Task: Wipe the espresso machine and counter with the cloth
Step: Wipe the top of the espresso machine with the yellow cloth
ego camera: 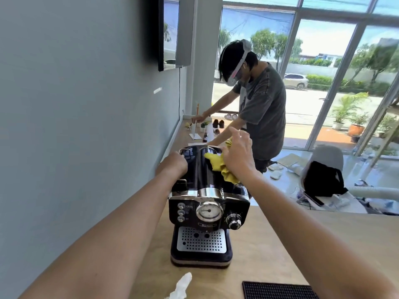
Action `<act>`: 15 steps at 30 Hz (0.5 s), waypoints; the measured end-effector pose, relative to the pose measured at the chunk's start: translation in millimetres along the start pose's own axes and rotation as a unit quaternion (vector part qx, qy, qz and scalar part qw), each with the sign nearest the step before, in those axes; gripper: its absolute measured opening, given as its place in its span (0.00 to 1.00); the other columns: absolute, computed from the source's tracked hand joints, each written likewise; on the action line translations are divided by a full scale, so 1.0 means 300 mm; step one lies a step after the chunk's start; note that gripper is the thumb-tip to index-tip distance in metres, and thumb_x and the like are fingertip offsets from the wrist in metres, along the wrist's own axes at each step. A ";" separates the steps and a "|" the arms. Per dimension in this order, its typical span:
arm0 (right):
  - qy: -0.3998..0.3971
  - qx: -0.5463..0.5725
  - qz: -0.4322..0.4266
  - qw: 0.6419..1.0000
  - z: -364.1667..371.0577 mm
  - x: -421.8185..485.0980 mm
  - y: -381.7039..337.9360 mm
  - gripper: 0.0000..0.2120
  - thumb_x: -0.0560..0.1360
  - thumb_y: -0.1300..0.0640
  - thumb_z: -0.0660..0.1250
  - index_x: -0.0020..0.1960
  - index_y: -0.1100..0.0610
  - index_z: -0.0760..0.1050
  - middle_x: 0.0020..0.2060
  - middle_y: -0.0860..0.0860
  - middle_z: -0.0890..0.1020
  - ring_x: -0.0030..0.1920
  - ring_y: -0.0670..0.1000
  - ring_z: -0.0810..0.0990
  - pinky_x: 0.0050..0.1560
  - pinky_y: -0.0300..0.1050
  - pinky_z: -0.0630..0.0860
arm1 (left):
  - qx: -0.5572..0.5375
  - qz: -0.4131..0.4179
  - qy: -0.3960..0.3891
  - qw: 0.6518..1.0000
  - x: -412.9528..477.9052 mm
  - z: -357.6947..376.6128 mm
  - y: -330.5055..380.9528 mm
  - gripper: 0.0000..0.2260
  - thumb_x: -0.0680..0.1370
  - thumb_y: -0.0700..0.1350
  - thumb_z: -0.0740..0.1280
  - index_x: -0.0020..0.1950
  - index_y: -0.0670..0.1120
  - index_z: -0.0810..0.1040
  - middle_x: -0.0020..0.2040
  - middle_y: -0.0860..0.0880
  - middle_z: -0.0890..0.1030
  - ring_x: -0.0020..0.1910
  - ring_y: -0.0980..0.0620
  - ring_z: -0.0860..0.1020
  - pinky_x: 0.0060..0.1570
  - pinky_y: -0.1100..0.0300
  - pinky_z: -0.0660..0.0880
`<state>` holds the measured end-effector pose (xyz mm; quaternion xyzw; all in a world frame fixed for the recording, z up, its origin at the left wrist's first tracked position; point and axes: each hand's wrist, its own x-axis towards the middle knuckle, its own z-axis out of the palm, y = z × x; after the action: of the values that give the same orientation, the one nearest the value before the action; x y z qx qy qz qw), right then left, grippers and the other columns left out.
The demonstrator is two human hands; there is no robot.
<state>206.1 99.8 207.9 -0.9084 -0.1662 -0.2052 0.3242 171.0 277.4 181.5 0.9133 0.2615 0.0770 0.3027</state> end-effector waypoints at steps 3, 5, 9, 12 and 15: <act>-0.002 -0.187 -0.059 0.981 -0.009 -0.065 -0.023 0.31 0.78 0.41 0.61 0.76 0.52 0.55 0.74 0.58 0.58 0.76 0.61 0.54 0.75 0.57 0.52 | -0.001 -0.007 0.004 1.000 0.005 0.008 -0.003 0.16 0.82 0.46 0.54 0.66 0.45 0.73 0.65 0.41 0.77 0.63 0.40 0.74 0.60 0.52 0.70; -0.083 -0.259 -0.074 0.959 -0.003 -0.105 -0.023 0.35 0.77 0.31 0.52 0.74 0.54 0.61 0.71 0.58 0.66 0.75 0.60 0.59 0.76 0.57 0.51 | -0.001 -0.006 0.008 1.000 0.013 0.011 -0.005 0.16 0.82 0.47 0.54 0.65 0.45 0.73 0.64 0.42 0.77 0.63 0.40 0.75 0.59 0.52 0.70; -0.213 -0.242 -0.015 0.946 0.019 -0.091 -0.023 0.31 0.80 0.36 0.46 0.68 0.58 0.70 0.64 0.58 0.77 0.67 0.58 0.72 0.69 0.55 0.63 | 0.004 0.008 -0.006 1.000 0.016 0.014 -0.006 0.16 0.81 0.44 0.53 0.63 0.42 0.74 0.63 0.41 0.77 0.62 0.39 0.75 0.59 0.51 0.71; -0.207 -0.223 -0.021 0.952 0.022 -0.031 -0.050 0.25 0.81 0.40 0.49 0.65 0.54 0.73 0.62 0.56 0.80 0.61 0.59 0.77 0.56 0.52 0.69 | 0.000 0.014 -0.015 1.000 0.007 0.012 -0.007 0.16 0.80 0.43 0.52 0.64 0.43 0.73 0.64 0.42 0.76 0.62 0.39 0.74 0.59 0.51 0.71; -0.216 -0.233 -0.059 0.946 0.032 -0.029 -0.102 0.24 0.80 0.39 0.52 0.66 0.50 0.74 0.65 0.52 0.78 0.65 0.57 0.74 0.58 0.51 0.71 | -0.011 0.024 -0.014 1.000 0.005 0.005 -0.009 0.16 0.81 0.44 0.52 0.64 0.43 0.73 0.65 0.43 0.75 0.63 0.40 0.73 0.57 0.52 0.70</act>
<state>187.7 127.1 212.9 -0.9698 -0.2328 -0.0557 0.0468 171.7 279.3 178.5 0.9170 0.2339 0.0744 0.3144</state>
